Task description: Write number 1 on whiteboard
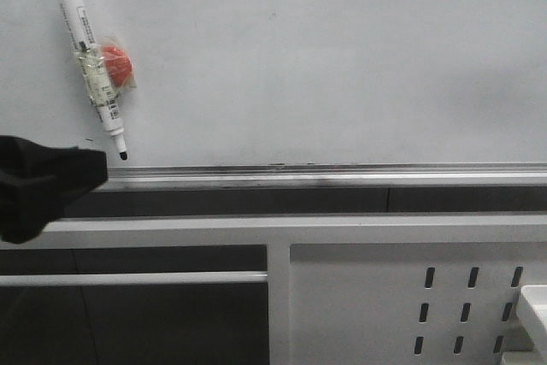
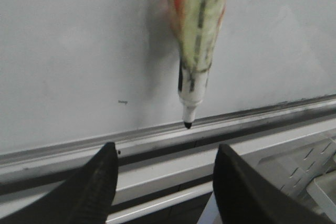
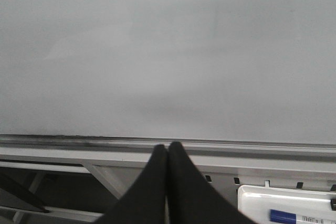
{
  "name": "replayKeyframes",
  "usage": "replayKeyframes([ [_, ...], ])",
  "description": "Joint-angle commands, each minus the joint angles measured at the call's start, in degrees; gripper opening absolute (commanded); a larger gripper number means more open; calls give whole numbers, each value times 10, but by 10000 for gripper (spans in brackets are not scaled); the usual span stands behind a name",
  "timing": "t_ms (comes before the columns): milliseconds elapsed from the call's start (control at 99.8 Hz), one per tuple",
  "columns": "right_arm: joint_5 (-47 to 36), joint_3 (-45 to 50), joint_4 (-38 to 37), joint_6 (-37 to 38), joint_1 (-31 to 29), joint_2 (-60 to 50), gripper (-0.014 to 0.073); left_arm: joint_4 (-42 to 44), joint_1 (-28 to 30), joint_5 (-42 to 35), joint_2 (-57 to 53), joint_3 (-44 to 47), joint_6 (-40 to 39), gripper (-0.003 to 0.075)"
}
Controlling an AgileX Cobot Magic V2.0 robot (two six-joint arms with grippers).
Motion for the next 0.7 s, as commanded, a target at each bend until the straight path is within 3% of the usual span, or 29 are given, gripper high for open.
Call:
replayKeyframes([
  [0,-36,-14,7,-9,1,7,-57,7,-4,-136,8,-24,-17,365],
  [481,-36,-14,7,-9,1,7,-57,-19,-4,-136,8,-85,-17,356],
  [561,-36,-14,7,-9,1,7,-57,-19,-4,-136,8,-84,-17,232],
  [651,-36,-14,7,-9,1,7,-57,-19,-4,-136,8,-83,-17,-23],
  [691,-34,-14,7,-9,1,7,-57,-21,-4,-136,8,-83,-17,-17],
])
